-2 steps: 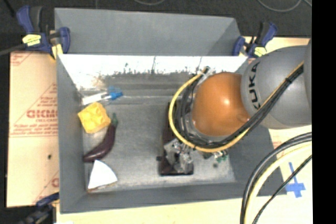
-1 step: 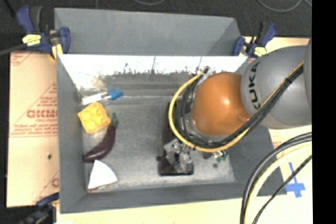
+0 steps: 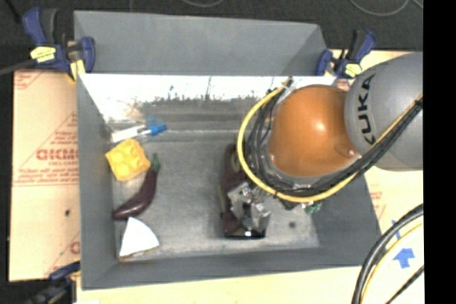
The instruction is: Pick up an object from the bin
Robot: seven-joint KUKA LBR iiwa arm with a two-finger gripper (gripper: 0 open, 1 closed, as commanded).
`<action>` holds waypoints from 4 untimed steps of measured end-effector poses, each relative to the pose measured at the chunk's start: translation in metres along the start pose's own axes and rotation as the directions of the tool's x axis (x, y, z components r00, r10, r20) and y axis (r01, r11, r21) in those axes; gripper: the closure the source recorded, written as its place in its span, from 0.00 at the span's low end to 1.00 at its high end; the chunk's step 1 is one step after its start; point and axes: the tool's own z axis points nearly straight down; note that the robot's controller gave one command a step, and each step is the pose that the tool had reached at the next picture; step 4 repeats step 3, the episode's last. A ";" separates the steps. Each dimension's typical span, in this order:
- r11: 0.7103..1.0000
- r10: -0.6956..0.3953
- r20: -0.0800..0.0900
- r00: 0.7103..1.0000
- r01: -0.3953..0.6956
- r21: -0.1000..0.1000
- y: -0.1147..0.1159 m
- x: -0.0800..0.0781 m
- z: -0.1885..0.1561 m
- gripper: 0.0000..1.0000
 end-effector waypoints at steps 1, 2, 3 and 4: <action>1.000 -0.006 0.012 1.000 0.006 0.006 0.001 0.003 -0.039 1.00; 1.000 -0.006 0.009 1.000 0.005 0.005 0.001 0.004 -0.040 1.00; 0.999 -0.049 0.001 0.999 0.049 0.000 0.001 0.003 -0.079 1.00; 0.999 -0.049 0.001 0.999 0.049 0.000 0.001 0.003 -0.079 1.00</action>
Offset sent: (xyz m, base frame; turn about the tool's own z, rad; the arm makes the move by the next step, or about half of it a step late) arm -0.0084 -0.0014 0.0592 0.0152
